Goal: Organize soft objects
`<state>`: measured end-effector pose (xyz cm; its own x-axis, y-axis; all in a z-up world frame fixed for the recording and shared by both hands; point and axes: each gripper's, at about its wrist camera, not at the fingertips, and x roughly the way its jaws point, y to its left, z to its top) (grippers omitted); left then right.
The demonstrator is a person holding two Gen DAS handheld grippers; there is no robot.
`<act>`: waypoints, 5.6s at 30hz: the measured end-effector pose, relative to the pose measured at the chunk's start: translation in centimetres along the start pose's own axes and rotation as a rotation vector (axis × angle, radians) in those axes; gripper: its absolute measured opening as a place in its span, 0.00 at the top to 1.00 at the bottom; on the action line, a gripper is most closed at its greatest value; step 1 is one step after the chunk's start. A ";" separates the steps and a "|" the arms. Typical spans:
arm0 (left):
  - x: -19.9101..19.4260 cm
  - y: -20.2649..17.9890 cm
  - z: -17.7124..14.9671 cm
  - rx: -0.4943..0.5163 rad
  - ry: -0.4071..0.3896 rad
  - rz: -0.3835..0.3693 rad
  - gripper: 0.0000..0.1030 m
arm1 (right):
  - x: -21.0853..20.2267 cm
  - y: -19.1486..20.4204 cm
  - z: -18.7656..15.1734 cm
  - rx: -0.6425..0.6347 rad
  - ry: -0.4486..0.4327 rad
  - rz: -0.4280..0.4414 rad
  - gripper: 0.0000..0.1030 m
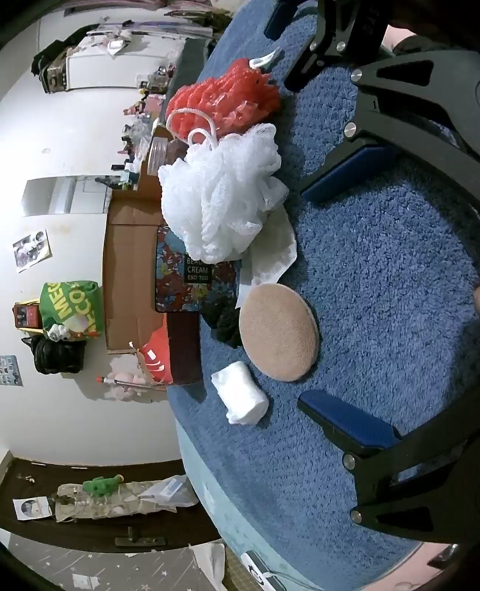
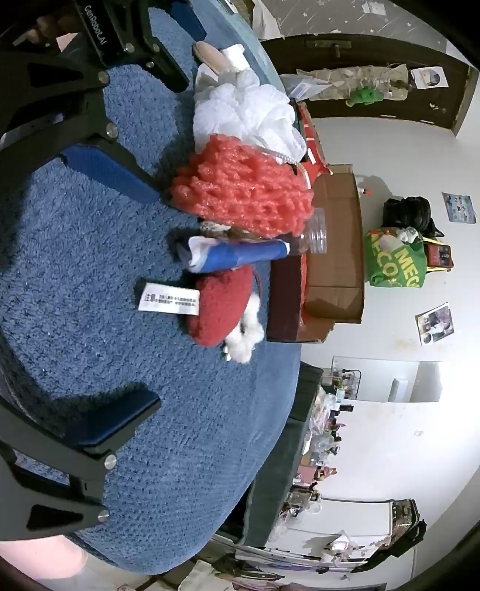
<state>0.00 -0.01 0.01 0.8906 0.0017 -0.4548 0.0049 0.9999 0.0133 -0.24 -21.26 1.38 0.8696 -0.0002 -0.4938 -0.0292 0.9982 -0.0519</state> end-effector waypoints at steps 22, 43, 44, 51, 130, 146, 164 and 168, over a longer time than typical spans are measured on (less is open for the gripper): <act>0.0 0.0 0.0 -0.006 0.002 -0.003 0.00 | 0.0 0.1 -0.1 0.000 -0.001 0.000 0.00; 0.0 0.0 0.0 -0.008 0.004 -0.004 0.00 | 0.0 0.0 -0.1 0.000 0.001 -0.001 0.00; 0.0 0.0 0.0 -0.008 0.004 -0.004 0.00 | 0.0 0.0 -0.1 0.000 0.000 -0.001 0.00; 0.0 0.0 0.0 -0.008 0.005 -0.004 0.00 | 0.0 0.1 0.0 -0.001 0.001 -0.001 0.00; 0.1 -2.0 7.9 0.128 0.008 -0.280 0.02 | 0.0 -1.4 7.3 0.070 -0.027 0.379 0.19; 3.6 -2.7 7.1 0.161 0.160 -0.412 0.55 | 1.8 0.9 6.8 -0.049 0.056 0.528 0.60; -0.3 -1.4 9.0 0.158 0.046 -0.407 0.69 | -1.2 -0.4 9.0 -0.019 -0.067 0.491 0.76; -0.6 -1.3 9.0 0.153 0.043 -0.403 0.70 | -1.3 -0.4 9.0 -0.015 -0.071 0.492 0.76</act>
<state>3.56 -1.44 8.27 0.7840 -0.3842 -0.4876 0.4185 0.9072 -0.0419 3.06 -21.08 9.90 0.7821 0.4757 -0.4025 -0.4516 0.8778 0.1598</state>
